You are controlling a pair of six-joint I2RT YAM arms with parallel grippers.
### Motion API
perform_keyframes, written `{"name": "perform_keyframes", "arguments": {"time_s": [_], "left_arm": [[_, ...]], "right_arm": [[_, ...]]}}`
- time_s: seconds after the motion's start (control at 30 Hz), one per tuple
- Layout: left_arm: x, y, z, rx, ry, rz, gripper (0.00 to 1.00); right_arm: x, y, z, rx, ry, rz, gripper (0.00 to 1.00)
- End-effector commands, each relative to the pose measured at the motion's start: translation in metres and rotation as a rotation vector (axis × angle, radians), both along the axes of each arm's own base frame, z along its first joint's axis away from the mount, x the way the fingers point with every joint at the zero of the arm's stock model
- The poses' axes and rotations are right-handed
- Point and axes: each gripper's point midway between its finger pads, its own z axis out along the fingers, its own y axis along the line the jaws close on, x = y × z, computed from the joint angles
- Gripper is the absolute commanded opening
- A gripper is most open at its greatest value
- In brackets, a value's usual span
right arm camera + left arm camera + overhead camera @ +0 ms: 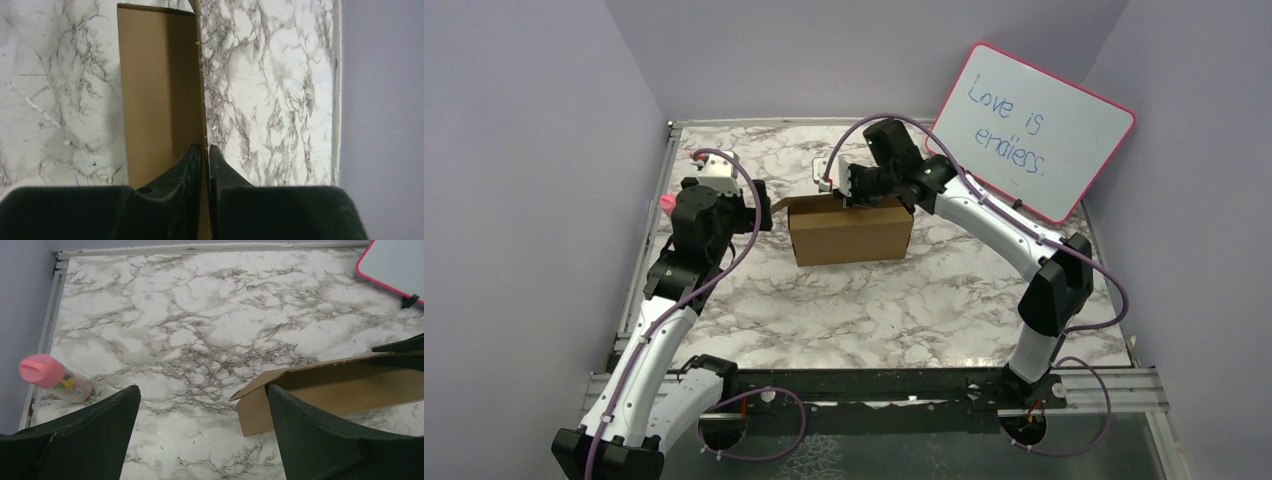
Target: Fold the paper box
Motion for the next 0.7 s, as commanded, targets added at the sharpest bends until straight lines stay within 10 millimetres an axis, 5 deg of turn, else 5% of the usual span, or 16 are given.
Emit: {"name": "perform_keyframes", "arguments": {"time_s": [0.0,0.33,0.67], "left_arm": [[0.004,-0.006,-0.014,0.017,0.004,-0.051,0.99],[0.006,-0.010,-0.018,0.041,0.010,-0.084,0.99],[0.011,-0.021,-0.022,0.025,0.036,-0.132,0.99]], "right_arm": [[-0.011,-0.004,-0.015,-0.036,0.099,0.011,0.19],[-0.002,-0.009,0.012,0.026,0.091,-0.112,0.56],[0.007,-0.051,0.040,0.145,0.055,-0.327,0.64]]}}
